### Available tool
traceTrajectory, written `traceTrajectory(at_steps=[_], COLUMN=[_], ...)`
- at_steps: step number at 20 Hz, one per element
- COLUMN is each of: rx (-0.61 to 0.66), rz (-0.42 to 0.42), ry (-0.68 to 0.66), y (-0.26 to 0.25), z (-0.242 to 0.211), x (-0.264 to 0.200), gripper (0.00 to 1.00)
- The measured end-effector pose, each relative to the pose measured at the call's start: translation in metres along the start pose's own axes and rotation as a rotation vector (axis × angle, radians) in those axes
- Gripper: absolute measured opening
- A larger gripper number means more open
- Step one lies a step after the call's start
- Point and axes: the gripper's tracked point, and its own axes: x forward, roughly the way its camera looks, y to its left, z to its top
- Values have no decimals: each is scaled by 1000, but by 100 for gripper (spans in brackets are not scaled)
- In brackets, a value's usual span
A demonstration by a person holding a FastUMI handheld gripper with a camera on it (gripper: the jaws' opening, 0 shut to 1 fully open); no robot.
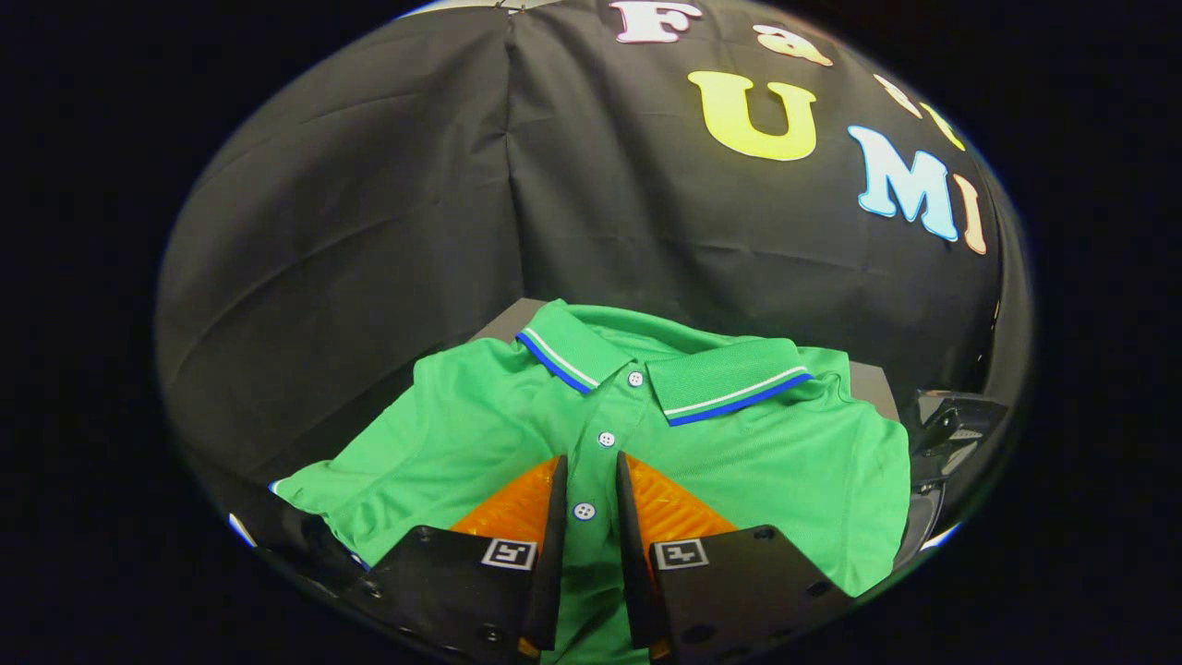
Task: Put the clothes into the washing machine and then close the washing machine lid.
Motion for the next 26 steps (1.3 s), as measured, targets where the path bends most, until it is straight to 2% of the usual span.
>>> traceTrajectory(at_steps=[2, 3, 4, 5, 7, 12, 17, 26], rx=[-28, 0, 14, 4, -20, 65, 75, 97], rz=[11, 5, 8, 5, 13, 59, 76, 138], ry=[-5, -25, -31, -38, -42, -118, -169, -251], y=[0, -2, -2, 0, 2, 0, -3, -32], z=[4, 2, 2, 4, 7, 25, 38, 58], x=[3, 9, -5, 2, 2, -14, -31, -67], gripper=[33, 32, 17, 2, 2, 1, 1, 1])
